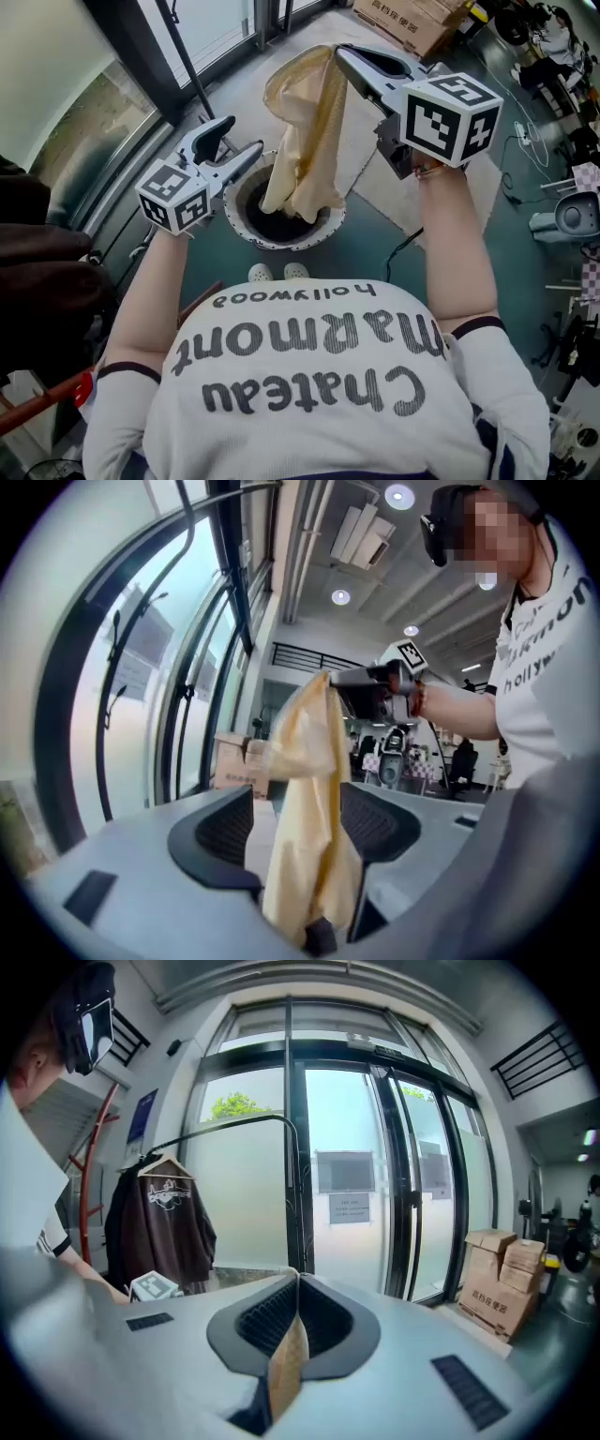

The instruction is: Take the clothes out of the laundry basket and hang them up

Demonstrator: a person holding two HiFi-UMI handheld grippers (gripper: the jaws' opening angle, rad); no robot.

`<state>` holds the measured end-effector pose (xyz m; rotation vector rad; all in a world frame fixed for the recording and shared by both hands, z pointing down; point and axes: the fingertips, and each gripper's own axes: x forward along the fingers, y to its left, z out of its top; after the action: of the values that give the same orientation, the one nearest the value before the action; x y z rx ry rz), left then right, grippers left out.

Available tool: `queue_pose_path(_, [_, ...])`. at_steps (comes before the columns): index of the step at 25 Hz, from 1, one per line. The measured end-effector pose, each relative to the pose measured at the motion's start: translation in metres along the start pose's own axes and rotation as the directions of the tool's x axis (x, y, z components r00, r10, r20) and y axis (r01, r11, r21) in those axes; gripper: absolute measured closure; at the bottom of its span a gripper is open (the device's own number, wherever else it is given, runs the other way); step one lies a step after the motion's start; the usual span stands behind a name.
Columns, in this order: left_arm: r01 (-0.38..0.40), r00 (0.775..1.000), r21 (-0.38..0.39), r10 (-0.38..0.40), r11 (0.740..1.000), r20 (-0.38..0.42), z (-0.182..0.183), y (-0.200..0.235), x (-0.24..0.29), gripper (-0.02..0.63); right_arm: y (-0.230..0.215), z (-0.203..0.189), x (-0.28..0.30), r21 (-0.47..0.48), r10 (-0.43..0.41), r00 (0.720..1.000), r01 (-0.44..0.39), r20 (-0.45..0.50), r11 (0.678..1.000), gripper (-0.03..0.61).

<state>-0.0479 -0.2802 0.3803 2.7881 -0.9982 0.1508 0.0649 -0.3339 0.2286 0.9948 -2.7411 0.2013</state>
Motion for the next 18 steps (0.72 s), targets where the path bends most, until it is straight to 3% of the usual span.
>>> queue_pose_path(4, [0.053, 0.986, -0.067, -0.063, 0.996, -0.155, -0.082, -0.028, 0.012, 0.325, 0.011, 0.007, 0.006, 0.016, 0.001, 1.000, -0.001, 0.016, 1.000, 0.545])
queue_pose_path(8, [0.084, 0.953, -0.119, -0.114, 0.989, -0.279, -0.142, -0.053, 0.031, 0.321, 0.028, 0.025, 0.008, 0.016, 0.030, 0.998, -0.031, 0.049, 0.999, 0.545])
queue_pose_path(15, [0.077, 0.936, -0.100, -0.106, 0.992, -0.335, -0.160, -0.053, 0.066, 0.334, 0.039, 0.031, 0.000, 0.026, 0.038, 0.997, -0.039, 0.061, 0.999, 0.545])
queue_pose_path(16, [0.083, 0.931, -0.101, -0.113, 0.991, -0.347, -0.163, -0.054, 0.069, 0.360, 0.039, 0.030, -0.001, 0.024, 0.034, 0.998, -0.035, 0.058, 0.999, 0.545])
queue_pose_path(18, [0.097, 0.927, -0.107, -0.129, 0.989, -0.352, -0.163, -0.056, 0.069, 0.473, 0.034, 0.026, -0.005, 0.020, 0.016, 0.999, -0.017, 0.048, 1.000, 0.545])
